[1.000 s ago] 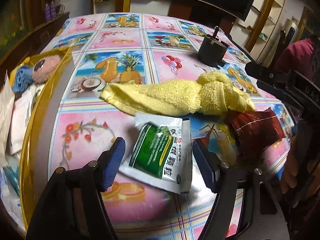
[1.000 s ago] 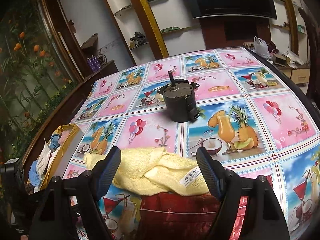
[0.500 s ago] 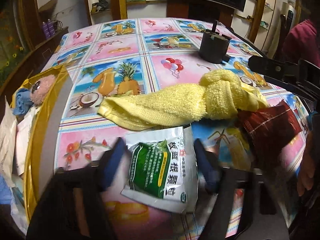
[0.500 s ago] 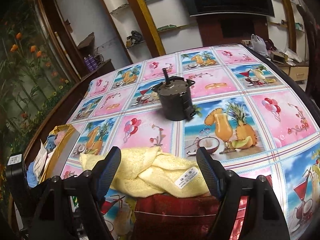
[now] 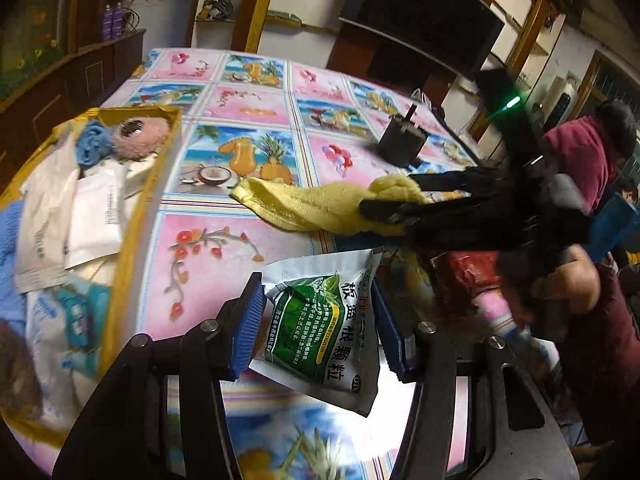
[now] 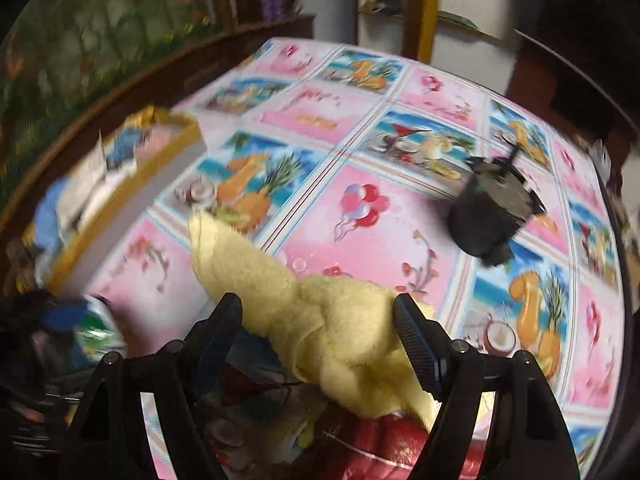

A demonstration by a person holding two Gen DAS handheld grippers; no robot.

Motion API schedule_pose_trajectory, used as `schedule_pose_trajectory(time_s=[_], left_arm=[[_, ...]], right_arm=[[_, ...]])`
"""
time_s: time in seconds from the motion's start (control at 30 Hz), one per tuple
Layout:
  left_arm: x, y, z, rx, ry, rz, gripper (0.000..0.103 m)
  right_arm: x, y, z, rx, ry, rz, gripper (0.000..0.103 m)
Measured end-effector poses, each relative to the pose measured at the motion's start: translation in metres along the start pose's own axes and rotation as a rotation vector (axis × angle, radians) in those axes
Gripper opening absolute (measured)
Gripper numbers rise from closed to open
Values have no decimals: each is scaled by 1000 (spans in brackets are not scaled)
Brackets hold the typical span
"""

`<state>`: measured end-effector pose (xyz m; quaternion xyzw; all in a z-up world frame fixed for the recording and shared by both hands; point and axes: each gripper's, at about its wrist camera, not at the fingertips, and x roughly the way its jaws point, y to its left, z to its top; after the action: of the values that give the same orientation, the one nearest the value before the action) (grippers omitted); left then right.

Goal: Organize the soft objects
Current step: 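Drop green packet into tray with left gripper while right gripper drops yellow towel there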

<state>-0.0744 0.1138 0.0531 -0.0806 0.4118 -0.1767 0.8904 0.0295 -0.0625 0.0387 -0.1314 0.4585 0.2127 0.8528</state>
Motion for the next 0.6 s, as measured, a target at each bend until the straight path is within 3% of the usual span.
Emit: schedule_pose_trajectory(time_s=[0.1,0.13,0.17,0.23,0.4,0.6], left_arm=[[-19,9,-3,-33,-24,-18,52],[-26,13,-4,-48,-31,-24,52],[-31,17,-5,-62,-39,-29,52],[-44,27,-7,-96,-59,-36,52],[-78,51,-11,-149,-130,-18,52],[-110,90,-6,-208,-193,47,52]], right_arm=[[10,22,-5,-127,9,-64,77],[11,29,-7,-157,9,-79,73],[11,34,-10,-177,10,-93,58],[8,39,-13,-191,16,-96,53],[-7,40,-15,-143,7,-40,47],[-45,32,1,-3,-80,74,47]])
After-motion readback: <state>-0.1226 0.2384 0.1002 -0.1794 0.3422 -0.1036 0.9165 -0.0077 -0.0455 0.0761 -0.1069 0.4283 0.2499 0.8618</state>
